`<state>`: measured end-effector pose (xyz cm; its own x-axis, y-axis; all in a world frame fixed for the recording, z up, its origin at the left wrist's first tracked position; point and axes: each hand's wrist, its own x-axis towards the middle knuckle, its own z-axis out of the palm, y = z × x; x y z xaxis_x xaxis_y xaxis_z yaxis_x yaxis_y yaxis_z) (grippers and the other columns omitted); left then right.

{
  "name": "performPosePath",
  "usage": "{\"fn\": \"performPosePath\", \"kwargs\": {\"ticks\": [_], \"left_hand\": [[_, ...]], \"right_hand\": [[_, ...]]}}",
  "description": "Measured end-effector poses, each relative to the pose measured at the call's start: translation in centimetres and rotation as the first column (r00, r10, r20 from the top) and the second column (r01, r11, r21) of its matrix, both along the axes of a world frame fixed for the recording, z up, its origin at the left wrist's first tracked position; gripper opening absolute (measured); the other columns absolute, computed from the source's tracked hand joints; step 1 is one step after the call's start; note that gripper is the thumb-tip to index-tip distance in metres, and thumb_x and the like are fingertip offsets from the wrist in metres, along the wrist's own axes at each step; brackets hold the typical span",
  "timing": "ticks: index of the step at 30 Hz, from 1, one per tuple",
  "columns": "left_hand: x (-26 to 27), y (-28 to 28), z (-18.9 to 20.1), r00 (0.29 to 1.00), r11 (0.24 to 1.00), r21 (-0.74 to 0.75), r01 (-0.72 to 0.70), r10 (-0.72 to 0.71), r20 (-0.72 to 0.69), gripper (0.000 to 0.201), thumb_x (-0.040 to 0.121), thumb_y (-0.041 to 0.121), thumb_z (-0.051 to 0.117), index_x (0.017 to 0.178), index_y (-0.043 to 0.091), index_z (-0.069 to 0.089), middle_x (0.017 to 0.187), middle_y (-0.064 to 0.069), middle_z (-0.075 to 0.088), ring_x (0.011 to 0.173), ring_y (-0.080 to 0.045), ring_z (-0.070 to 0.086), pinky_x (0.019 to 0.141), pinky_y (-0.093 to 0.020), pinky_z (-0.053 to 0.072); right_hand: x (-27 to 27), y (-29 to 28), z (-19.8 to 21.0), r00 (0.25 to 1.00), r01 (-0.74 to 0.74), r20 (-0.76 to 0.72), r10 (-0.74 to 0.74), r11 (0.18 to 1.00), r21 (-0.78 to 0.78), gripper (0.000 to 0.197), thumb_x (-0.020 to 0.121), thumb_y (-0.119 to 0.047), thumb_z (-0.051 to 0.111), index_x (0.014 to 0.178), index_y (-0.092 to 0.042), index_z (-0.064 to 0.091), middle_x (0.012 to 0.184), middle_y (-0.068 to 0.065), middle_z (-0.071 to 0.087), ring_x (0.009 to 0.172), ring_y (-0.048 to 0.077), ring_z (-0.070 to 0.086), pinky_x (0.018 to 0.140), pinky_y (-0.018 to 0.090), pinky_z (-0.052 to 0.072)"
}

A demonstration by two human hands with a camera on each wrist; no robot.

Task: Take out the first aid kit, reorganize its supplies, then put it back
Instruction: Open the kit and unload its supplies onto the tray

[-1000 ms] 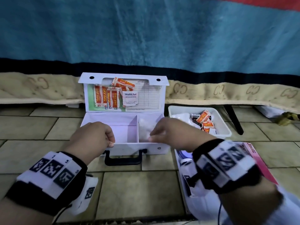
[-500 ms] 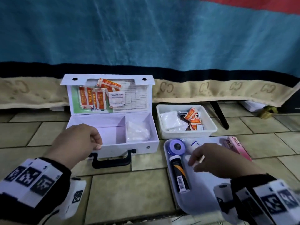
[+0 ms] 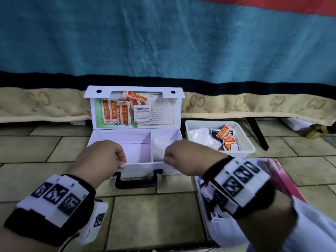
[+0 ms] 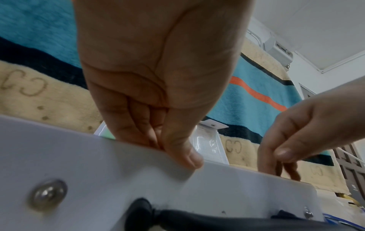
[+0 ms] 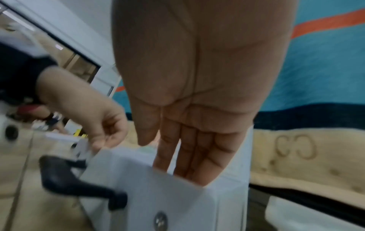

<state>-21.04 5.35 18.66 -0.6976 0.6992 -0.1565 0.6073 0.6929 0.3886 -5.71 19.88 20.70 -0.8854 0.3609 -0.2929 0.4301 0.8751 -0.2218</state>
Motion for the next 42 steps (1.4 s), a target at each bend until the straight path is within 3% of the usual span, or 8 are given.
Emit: {"fn": "performPosePath", "kwargs": {"ticks": [8,14,21,24,26,30,35,42], "left_hand": [[0.1,-0.1,-0.2,1.000,1.000,0.018,-0.010,0.010,-0.012,0.024,0.073,0.016,0.073,0.057,0.029,0.062,0.070,0.012,0.066,0.072,-0.007,0.062,0.054,-0.019,0.039],[0.1,0.0,-0.2,0.999,0.999,0.015,-0.038,0.037,0.007,0.023,0.074,0.014,0.071,0.058,0.028,0.063,0.073,0.008,0.068,0.070,-0.009,0.066,0.048,-0.018,0.034],[0.1,0.0,-0.1,0.999,0.999,0.021,-0.045,0.045,0.017,0.023,0.074,0.015,0.072,0.057,0.028,0.063,0.074,0.010,0.069,0.076,-0.009,0.062,0.052,-0.019,0.036],[0.2,0.0,0.0,0.999,0.999,0.019,-0.044,0.043,0.020,0.023,0.074,0.016,0.072,0.058,0.028,0.062,0.073,0.011,0.069,0.078,-0.009,0.061,0.054,-0.020,0.037],[0.3,-0.1,0.1,0.998,0.999,0.024,-0.048,0.047,0.028,0.023,0.075,0.014,0.071,0.059,0.028,0.063,0.072,0.011,0.068,0.074,-0.007,0.061,0.049,-0.018,0.035],[0.5,-0.1,0.3,0.998,0.998,0.035,-0.054,0.053,0.031,0.024,0.076,0.014,0.071,0.059,0.028,0.062,0.069,0.013,0.066,0.069,-0.005,0.060,0.045,-0.014,0.032],[0.6,-0.1,0.4,0.998,0.998,0.029,-0.051,0.050,0.042,0.025,0.077,0.011,0.069,0.060,0.027,0.063,0.071,0.011,0.068,0.071,-0.009,0.065,0.043,-0.013,0.033],[0.6,-0.1,0.4,0.997,0.998,0.039,-0.050,0.048,0.056,0.026,0.077,0.008,0.068,0.059,0.026,0.063,0.072,0.010,0.069,0.070,-0.011,0.066,0.036,-0.009,0.032]], "right_hand": [[-2.8,-0.5,-0.6,0.958,0.101,0.279,-0.059,0.986,-0.136,0.051,0.100,-0.039,0.020,0.129,-0.008,0.049,0.140,0.013,0.045,0.121,0.025,0.045,0.097,0.033,0.032],[-3.3,0.0,-1.4,0.982,0.074,0.181,-0.048,0.987,-0.142,0.044,0.099,-0.037,0.029,0.068,-0.012,0.048,0.095,0.010,0.054,0.084,0.023,0.045,0.072,0.030,0.035],[-2.7,0.7,-1.3,0.989,0.145,0.007,-0.149,0.955,-0.258,0.051,0.091,-0.037,0.052,0.137,-0.016,0.045,0.136,0.003,0.049,0.100,0.022,0.059,0.083,0.031,0.049],[-2.6,0.9,-1.3,0.993,0.118,0.029,-0.115,0.953,-0.280,0.022,0.095,-0.032,0.048,0.095,-0.017,0.065,0.090,-0.001,0.058,0.066,0.011,0.052,0.060,0.023,0.043],[-2.5,0.7,-1.3,0.993,0.116,0.064,-0.102,0.954,-0.277,0.042,0.098,-0.030,0.043,0.057,-0.020,0.046,0.061,-0.005,0.043,0.054,0.009,0.037,0.053,0.023,0.031],[-2.7,1.1,-1.6,0.992,0.128,0.038,-0.122,0.935,-0.332,0.046,0.095,-0.030,0.050,0.053,-0.016,0.034,0.054,0.001,0.035,0.050,0.016,0.035,0.055,0.026,0.035],[-2.9,1.4,-1.8,0.965,0.181,-0.132,-0.227,0.939,-0.293,0.024,0.086,-0.027,0.063,0.084,-0.005,0.072,0.096,0.006,0.065,0.082,0.022,0.062,0.068,0.029,0.051],[-3.0,1.1,-2.7,0.990,0.143,-0.006,-0.143,0.985,0.101,0.045,0.091,-0.045,0.050,0.119,-0.012,0.062,0.143,0.005,0.013,0.132,0.028,0.016,0.113,0.038,0.021]]}}
